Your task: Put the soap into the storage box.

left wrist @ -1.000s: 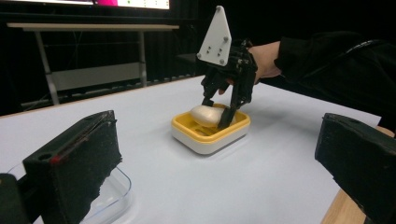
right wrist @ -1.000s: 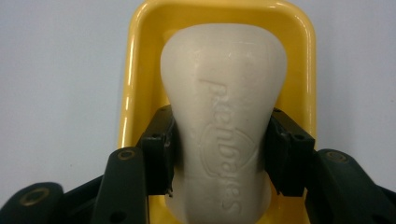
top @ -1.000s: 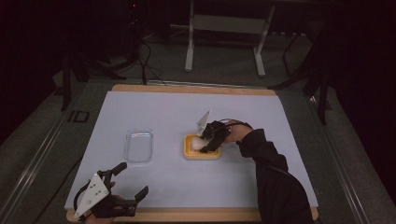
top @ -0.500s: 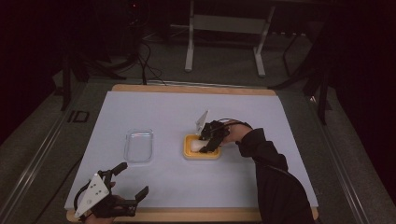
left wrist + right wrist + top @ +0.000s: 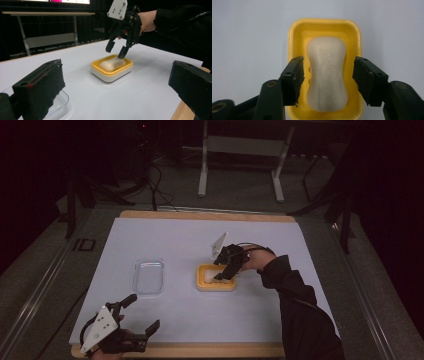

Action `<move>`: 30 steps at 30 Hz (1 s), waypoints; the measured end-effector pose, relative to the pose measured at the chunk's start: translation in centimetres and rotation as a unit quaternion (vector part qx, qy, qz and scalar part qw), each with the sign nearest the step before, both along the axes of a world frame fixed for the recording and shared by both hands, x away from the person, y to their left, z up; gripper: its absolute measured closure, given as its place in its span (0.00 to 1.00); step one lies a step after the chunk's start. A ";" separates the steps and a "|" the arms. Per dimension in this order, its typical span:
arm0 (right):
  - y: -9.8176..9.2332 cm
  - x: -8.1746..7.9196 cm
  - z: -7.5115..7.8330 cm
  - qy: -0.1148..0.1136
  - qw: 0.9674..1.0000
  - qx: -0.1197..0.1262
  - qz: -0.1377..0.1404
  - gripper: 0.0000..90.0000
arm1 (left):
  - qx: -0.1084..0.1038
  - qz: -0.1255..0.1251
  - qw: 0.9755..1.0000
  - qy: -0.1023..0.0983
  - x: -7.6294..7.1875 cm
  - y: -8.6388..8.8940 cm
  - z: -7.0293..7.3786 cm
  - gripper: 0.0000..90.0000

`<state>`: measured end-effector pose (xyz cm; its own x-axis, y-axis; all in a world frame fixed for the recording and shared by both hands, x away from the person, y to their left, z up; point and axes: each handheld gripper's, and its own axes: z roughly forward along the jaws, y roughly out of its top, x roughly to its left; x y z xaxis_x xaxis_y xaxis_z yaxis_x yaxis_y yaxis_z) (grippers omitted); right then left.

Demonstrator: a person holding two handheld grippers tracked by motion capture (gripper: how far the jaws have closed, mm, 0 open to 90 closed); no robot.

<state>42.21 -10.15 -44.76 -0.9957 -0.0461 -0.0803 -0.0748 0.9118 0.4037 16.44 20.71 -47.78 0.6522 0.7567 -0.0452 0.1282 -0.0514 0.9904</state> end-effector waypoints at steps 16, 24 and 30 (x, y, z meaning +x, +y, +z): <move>-1.5 -0.9 1.2 -0.009 0.992 -0.010 -0.124 0.17 | -0.001 -0.001 1.000 0.001 0.0 0.0 0.0 0.00; -2.9 -1.7 1.6 0.010 0.989 0.005 -0.150 0.12 | 0.002 -0.002 1.000 0.000 0.0 0.0 0.0 0.00; -3.8 -3.6 0.9 -0.001 0.982 0.008 -0.190 0.13 | 0.003 -0.004 1.000 0.002 0.0 0.0 0.0 0.00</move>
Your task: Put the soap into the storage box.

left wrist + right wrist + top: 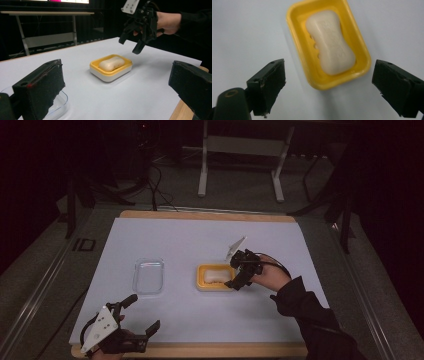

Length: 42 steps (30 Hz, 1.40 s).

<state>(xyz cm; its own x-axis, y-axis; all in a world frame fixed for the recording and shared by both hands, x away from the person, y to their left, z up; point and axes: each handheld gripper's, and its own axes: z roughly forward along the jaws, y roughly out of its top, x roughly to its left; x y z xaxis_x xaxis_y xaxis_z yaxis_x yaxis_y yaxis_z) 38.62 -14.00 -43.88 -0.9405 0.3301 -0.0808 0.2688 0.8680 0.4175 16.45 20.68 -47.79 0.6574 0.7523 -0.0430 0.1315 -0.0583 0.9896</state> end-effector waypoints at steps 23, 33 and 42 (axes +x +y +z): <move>-5.8 -4.8 0.0 -0.087 0.980 0.127 -0.128 0.14 | 0.003 -0.004 1.000 0.003 0.0 -0.2 0.0 0.00; -7.5 -6.4 -1.4 -0.078 0.970 0.157 -0.166 0.14 | 0.006 -0.007 1.000 0.004 0.0 -0.3 -0.1 0.00; -9.2 -8.1 -2.6 -0.071 0.964 0.172 -0.191 0.14 | 0.009 -0.011 1.000 0.006 0.0 -0.4 -0.1 0.00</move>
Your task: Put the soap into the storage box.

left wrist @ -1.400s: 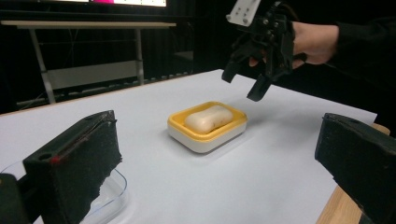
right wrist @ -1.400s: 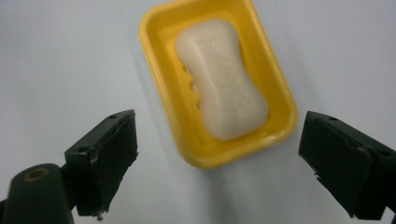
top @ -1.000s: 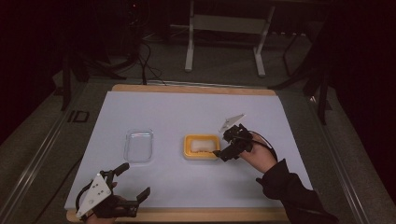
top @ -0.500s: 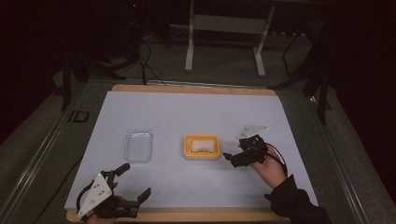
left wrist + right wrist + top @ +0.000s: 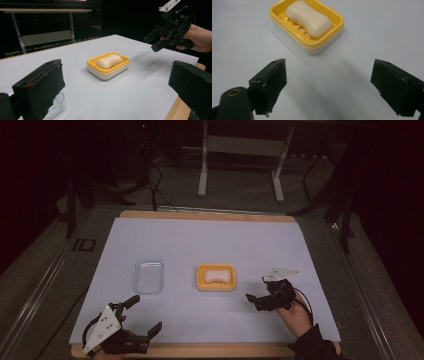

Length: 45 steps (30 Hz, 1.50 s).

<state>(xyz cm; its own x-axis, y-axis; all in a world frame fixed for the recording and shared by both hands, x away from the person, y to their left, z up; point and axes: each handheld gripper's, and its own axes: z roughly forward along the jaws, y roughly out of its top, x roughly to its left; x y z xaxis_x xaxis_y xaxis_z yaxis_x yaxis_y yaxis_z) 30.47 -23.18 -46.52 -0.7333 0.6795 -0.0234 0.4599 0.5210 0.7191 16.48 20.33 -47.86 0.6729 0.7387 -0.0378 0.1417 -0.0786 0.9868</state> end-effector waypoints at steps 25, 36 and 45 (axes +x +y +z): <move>-3.7 -2.1 -0.9 -0.035 0.997 0.010 -0.069 0.15 | 0.009 -0.006 1.000 0.003 -0.1 -0.2 0.0 0.00; -5.4 -2.9 -1.0 -0.029 0.996 0.023 -0.084 0.15 | 0.008 -0.007 1.000 0.003 -0.2 -0.3 0.0 0.00; -5.2 -2.9 -1.0 -0.033 0.996 0.022 -0.078 0.15 | 0.008 -0.008 1.000 0.003 -0.2 -0.3 0.0 0.00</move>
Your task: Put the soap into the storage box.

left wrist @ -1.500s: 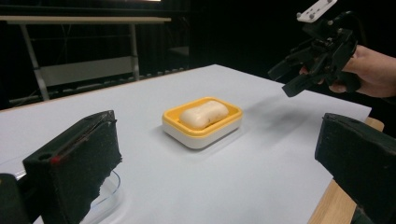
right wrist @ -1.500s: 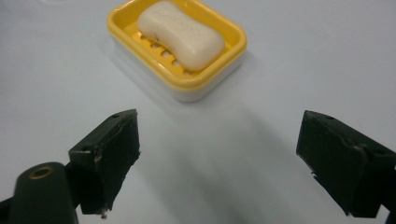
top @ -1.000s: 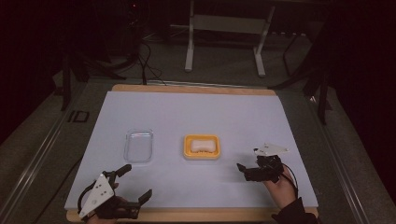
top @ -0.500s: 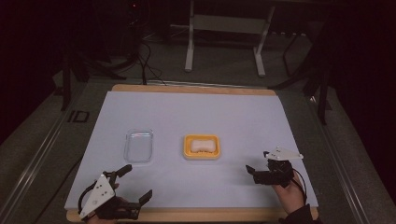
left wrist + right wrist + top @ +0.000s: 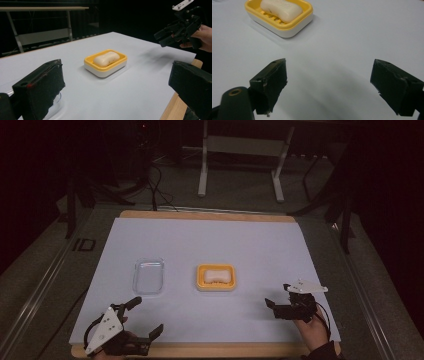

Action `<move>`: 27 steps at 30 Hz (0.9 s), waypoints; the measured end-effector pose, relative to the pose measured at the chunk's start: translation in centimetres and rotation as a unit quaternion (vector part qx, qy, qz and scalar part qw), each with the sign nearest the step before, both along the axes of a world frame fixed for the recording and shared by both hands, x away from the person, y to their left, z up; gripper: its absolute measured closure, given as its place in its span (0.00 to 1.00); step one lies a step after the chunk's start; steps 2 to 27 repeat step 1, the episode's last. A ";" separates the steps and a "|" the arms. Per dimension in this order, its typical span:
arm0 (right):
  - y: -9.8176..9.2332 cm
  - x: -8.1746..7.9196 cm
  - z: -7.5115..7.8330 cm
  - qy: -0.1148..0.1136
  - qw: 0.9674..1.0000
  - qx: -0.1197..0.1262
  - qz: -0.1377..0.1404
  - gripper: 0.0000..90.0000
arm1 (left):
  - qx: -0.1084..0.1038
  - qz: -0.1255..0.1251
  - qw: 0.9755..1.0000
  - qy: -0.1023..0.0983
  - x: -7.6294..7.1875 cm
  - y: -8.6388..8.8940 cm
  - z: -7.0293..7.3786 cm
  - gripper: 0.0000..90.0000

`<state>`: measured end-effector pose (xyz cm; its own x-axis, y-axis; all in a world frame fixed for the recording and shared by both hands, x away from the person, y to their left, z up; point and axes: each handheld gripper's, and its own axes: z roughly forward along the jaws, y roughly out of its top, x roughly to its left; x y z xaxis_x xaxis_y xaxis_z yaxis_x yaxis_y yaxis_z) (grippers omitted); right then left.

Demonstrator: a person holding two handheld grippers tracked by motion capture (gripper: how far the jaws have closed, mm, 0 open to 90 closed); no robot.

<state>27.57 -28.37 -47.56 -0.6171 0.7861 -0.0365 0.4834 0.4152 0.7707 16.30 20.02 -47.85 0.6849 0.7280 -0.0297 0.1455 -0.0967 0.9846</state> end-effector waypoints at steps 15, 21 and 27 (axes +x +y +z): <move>0.0 0.0 0.0 0.000 1.000 0.001 0.001 0.15 | 0.000 0.000 1.000 0.000 0.0 0.0 0.0 0.00; 0.0 0.0 0.0 0.000 1.000 0.001 0.001 0.15 | 0.000 0.000 1.000 0.000 0.0 0.0 0.0 0.00; 0.0 0.0 0.0 0.000 1.000 0.001 0.001 0.15 | 0.000 0.000 1.000 0.000 0.0 0.0 0.0 0.00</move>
